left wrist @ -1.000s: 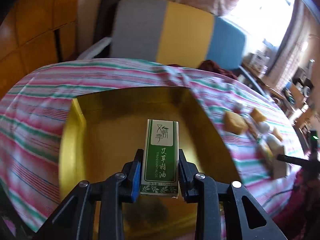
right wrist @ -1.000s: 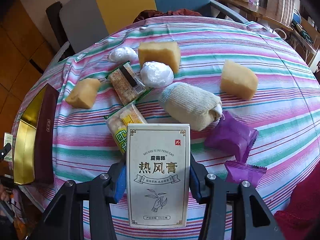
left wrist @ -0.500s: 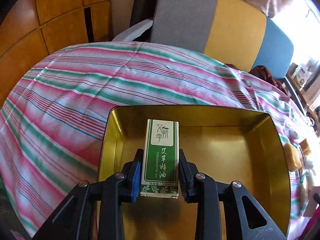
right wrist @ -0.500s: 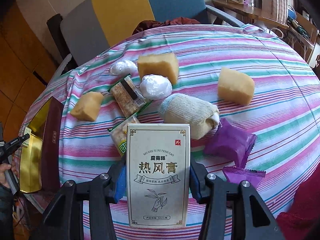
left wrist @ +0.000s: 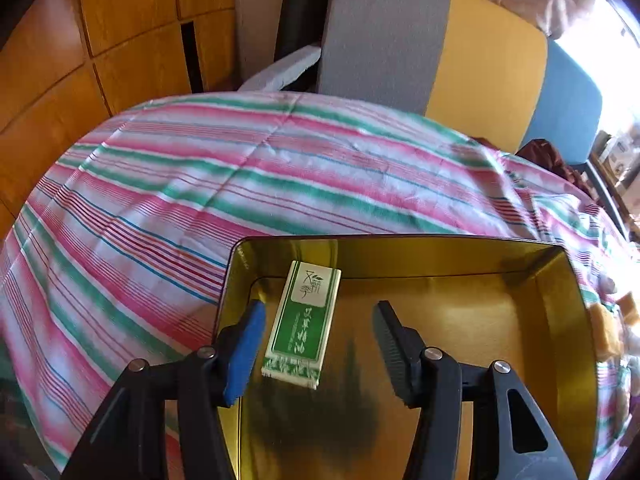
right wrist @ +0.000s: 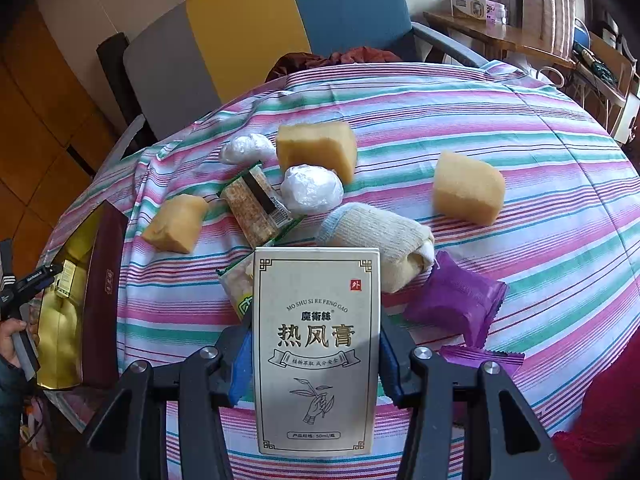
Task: Organize objects
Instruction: 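Carry the green box into the gold tray and open the left tool, then lower the white box into the gold tray and open the right tool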
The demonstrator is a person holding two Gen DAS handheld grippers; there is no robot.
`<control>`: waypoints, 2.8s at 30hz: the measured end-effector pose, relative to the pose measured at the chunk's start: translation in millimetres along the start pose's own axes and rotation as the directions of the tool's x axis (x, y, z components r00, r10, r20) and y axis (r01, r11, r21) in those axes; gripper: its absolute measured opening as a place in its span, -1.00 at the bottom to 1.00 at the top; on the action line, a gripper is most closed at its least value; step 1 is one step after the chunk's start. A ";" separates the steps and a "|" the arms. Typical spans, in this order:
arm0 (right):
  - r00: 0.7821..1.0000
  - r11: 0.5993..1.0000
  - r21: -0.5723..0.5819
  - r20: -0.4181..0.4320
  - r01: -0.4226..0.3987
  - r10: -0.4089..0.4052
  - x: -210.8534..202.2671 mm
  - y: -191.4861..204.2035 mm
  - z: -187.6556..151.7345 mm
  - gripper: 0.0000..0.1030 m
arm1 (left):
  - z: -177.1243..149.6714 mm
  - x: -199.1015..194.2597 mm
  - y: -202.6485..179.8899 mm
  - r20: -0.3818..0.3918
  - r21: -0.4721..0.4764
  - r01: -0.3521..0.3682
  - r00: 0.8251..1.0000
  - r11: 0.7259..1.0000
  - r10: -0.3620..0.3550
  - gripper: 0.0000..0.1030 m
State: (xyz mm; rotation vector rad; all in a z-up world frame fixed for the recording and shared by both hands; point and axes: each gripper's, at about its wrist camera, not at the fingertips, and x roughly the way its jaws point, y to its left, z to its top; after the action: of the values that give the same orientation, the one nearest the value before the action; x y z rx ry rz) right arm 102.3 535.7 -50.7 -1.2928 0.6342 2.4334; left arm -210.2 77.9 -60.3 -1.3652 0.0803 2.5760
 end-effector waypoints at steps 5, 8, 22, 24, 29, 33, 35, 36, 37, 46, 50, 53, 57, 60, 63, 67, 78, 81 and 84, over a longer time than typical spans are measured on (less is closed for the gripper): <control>0.999 1.000 0.012 0.036 0.019 -0.020 -6.7 -3.4 1.1 0.00 | -20.6 -39.6 2.1 0.068 0.010 0.006 0.998 1.000 -0.007 0.15; 0.997 1.000 0.022 0.067 0.022 -0.024 -13.0 -5.0 1.8 0.00 | -42.4 -66.3 -2.3 0.110 0.032 0.023 0.994 0.999 -0.026 0.21; 0.993 0.995 -0.096 0.109 -0.032 0.042 -53.9 67.9 16.6 0.00 | -110.6 -121.7 10.7 0.146 0.003 0.061 0.987 0.998 -0.061 0.28; 0.992 0.982 -0.163 0.068 -0.096 0.109 -51.8 101.1 17.6 0.00 | -115.8 -124.8 19.7 0.150 -0.020 0.054 0.987 0.998 -0.051 0.29; 0.962 0.906 -0.324 -0.091 -0.273 0.257 -31.0 203.5 7.4 0.00 | -125.9 -129.1 40.4 0.145 -0.070 0.038 0.989 0.997 -0.028 0.30; 0.912 0.836 -0.376 -0.252 -0.400 0.323 -2.6 287.3 -5.8 0.00 | -132.3 -135.6 58.9 0.154 -0.103 0.020 0.988 0.994 -0.004 0.30; 0.888 0.819 -0.374 -0.327 -0.435 0.323 17.0 325.0 -13.8 0.00 | -135.4 -138.7 69.5 0.157 -0.127 0.012 0.988 0.992 0.008 0.31; 0.882 0.815 -0.379 -0.357 -0.438 0.309 28.3 343.4 -18.0 0.00 | -136.8 -139.5 72.7 0.156 -0.135 0.011 0.988 0.991 0.010 0.31; 0.879 0.816 -0.381 -0.376 -0.435 0.293 38.6 358.5 -21.5 0.00 | -138.9 -140.6 78.1 0.156 -0.148 0.010 0.988 0.989 0.014 0.32; 0.843 0.908 -0.212 -0.489 -0.362 0.222 127.3 435.3 -34.3 0.02 | -151.0 -139.5 111.0 0.146 -0.233 0.005 0.989 0.972 0.030 0.36; 0.788 0.901 -0.056 -0.510 -0.430 0.345 145.4 435.3 -30.8 0.10 | -153.6 -136.3 116.9 0.141 -0.252 0.009 0.990 0.968 0.027 0.39; 0.751 0.871 0.006 -0.503 -0.492 0.428 142.0 431.2 -30.1 0.18 | -154.1 -134.9 117.0 0.136 -0.254 0.012 0.990 0.967 0.024 0.39; 0.734 0.843 -0.002 -0.493 -0.538 0.468 129.2 422.8 -29.8 0.19 | -153.1 -139.1 116.2 0.151 -0.255 0.009 0.988 0.967 0.031 0.40; 0.771 0.842 -0.088 -0.461 -0.533 0.439 112.4 414.6 -31.1 0.19 | -151.8 -145.3 113.3 0.167 -0.251 0.003 0.985 0.968 0.040 0.44; 0.821 0.837 -0.197 -0.402 -0.510 0.406 89.2 400.5 -36.3 0.21 | -150.1 -150.4 105.6 0.179 -0.230 -0.011 0.982 0.973 0.053 0.51; 0.874 0.831 -0.311 -0.323 -0.461 0.363 63.1 380.6 -41.3 0.31 | -148.2 -156.5 95.5 0.193 -0.207 -0.014 0.980 0.978 0.055 0.57; 0.955 0.819 -0.495 -0.092 -0.290 0.282 15.3 338.5 -57.5 0.56 | -143.5 -174.8 54.9 0.249 -0.099 -0.020 0.968 0.995 0.044 0.73; 0.964 0.830 -0.498 -0.051 -0.250 0.260 7.5 321.2 -57.7 0.60 | -142.6 -174.2 41.8 0.249 -0.064 -0.017 0.968 0.998 0.032 0.75; 0.970 0.847 -0.482 -0.028 -0.225 0.242 3.2 301.6 -55.3 0.61 | -141.9 -173.1 28.5 0.244 -0.029 -0.009 0.970 1.000 0.016 0.76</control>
State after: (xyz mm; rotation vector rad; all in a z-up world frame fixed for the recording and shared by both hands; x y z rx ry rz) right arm -1.3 250.1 -9.7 -1.4108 0.1762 2.9388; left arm -7.7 -1.2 0.2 -1.0480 0.0123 2.7426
